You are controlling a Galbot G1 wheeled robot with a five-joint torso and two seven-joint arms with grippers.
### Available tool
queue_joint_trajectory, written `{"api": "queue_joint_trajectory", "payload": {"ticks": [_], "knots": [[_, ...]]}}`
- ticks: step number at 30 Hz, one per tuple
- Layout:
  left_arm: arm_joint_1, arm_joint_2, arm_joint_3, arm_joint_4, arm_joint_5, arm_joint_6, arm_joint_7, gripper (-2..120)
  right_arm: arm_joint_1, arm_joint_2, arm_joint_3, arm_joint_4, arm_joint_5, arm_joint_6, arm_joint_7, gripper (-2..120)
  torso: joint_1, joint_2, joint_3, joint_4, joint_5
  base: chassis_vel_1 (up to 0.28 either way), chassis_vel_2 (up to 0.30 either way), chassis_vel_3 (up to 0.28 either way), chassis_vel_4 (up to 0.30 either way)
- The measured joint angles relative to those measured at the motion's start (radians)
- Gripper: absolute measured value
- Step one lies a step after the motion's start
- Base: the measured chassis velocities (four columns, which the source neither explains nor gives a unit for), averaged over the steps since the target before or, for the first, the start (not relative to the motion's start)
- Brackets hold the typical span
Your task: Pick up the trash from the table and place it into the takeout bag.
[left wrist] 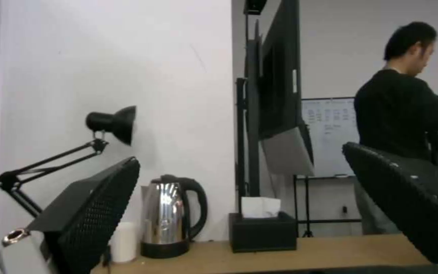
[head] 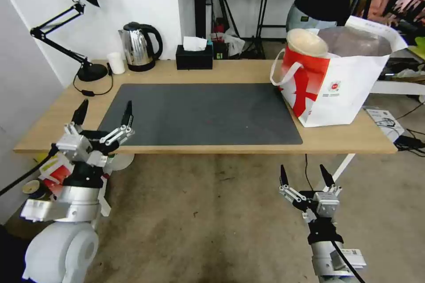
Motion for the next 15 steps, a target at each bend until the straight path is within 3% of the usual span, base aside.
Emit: {"api": "queue_joint_trajectory", "payload": {"ticks": [8, 15], "knots": [[0.016, -0.056, 0.041, 0.035, 0.063, -0.044, 0.006, 100, 0.000, 0.000, 0.000, 0.000, 0.000, 0.000, 0.000, 100, 0.000, 0.000, 0.000, 0.0001, -0.0001, 0.000, 0.000, 0.000, 0.000], [0.010, -0.061, 0.058, 0.039, 0.071, -0.044, 0.020, 100, 0.000, 0.000, 0.000, 0.000, 0.000, 0.000, 0.000, 100, 0.000, 0.000, 0.000, 0.0000, 0.0000, 0.000, 0.000, 0.000, 0.000]]}}
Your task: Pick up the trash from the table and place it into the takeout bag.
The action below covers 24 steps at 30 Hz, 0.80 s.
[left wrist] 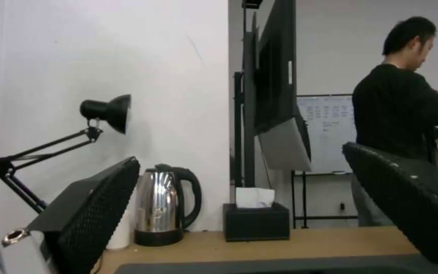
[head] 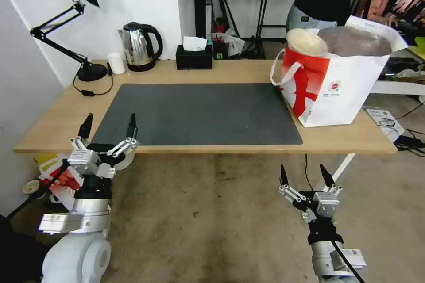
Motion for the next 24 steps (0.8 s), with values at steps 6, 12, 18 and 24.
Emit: {"api": "queue_joint_trajectory", "payload": {"ticks": [6, 12, 18, 24], "knots": [[-0.001, 0.004, -0.001, 0.006, -0.001, -0.004, 0.006, 100, 0.000, 0.000, 0.000, 0.000, 0.000, 0.000, 0.000, 100, 0.000, 0.000, 0.000, 0.0000, -0.0001, 0.000, 0.000, 0.000, 0.000], [0.009, -0.006, -0.002, 0.022, 0.000, -0.017, 0.012, 100, 0.000, 0.000, 0.000, 0.000, 0.000, 0.000, 0.000, 100, 0.000, 0.000, 0.000, 0.0000, -0.0002, 0.000, 0.000, 0.000, 0.000], [0.078, -0.056, 0.001, 0.089, 0.060, -0.098, 0.011, 100, 0.000, 0.000, 0.000, 0.000, 0.000, 0.000, 0.000, 100, 0.000, 0.000, 0.000, 0.0000, 0.0000, 0.000, 0.000, 0.000, 0.000], [0.123, -0.083, 0.004, 0.097, 0.090, -0.100, -0.012, 100, 0.000, 0.000, 0.000, 0.000, 0.000, 0.000, 0.000, 100, 0.000, 0.000, 0.000, 0.0001, -0.0002, 0.000, 0.000, 0.000, 0.000]]}}
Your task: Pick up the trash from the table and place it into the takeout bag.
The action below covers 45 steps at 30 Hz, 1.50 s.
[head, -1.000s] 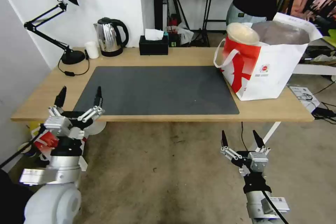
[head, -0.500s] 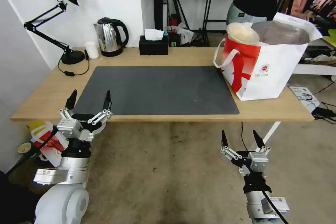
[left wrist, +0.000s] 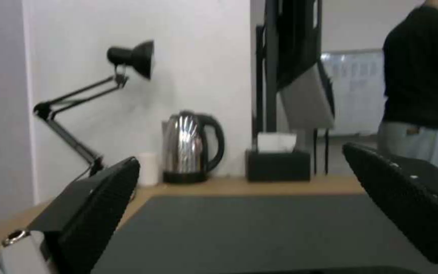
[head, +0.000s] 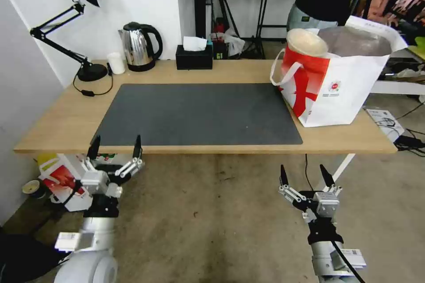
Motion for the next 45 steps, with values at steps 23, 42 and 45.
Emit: {"api": "queue_joint_trajectory", "payload": {"ticks": [23, 42, 45], "knots": [[0.076, -0.033, 0.040, 0.085, 0.079, -0.008, -0.067, 100, 0.000, 0.000, 0.000, 0.000, 0.000, 0.000, 0.000, 100, 0.000, 0.000, 0.000, 0.0000, 0.0002, 0.000, 0.000, 0.000, 0.000], [0.061, -0.030, 0.041, 0.083, 0.079, 0.002, -0.068, 100, 0.000, 0.000, 0.000, 0.000, 0.000, 0.000, 0.000, 100, 0.000, 0.000, 0.000, 0.0000, 0.0001, 0.000, 0.000, 0.000, 0.000], [0.061, -0.030, 0.041, 0.083, 0.079, 0.002, -0.068, 100, 0.000, 0.000, 0.000, 0.000, 0.000, 0.000, 0.000, 100, 0.000, 0.000, 0.000, -0.0001, 0.0001, 0.000, 0.000, 0.000, 0.000]]}}
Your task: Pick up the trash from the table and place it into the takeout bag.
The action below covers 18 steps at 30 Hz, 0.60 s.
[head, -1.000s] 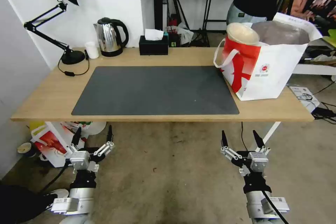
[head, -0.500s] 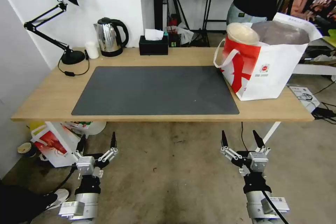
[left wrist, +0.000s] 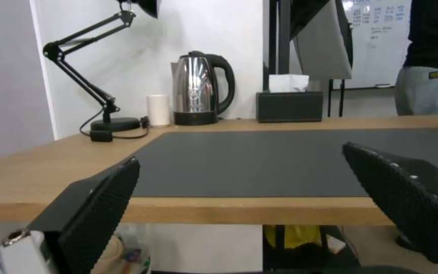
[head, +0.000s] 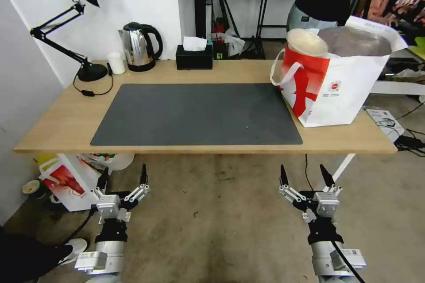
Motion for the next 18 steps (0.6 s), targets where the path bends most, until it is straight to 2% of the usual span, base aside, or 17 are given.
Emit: {"api": "queue_joint_trajectory", "payload": {"ticks": [18], "knots": [[0.001, -0.001, 0.005, 0.009, 0.000, -0.001, 0.002, 100, 0.000, 0.000, 0.000, 0.000, 0.000, 0.000, 0.000, 100, 0.000, 0.000, 0.000, 0.0000, 0.0000, 0.000, 0.000, 0.000, 0.000]]}}
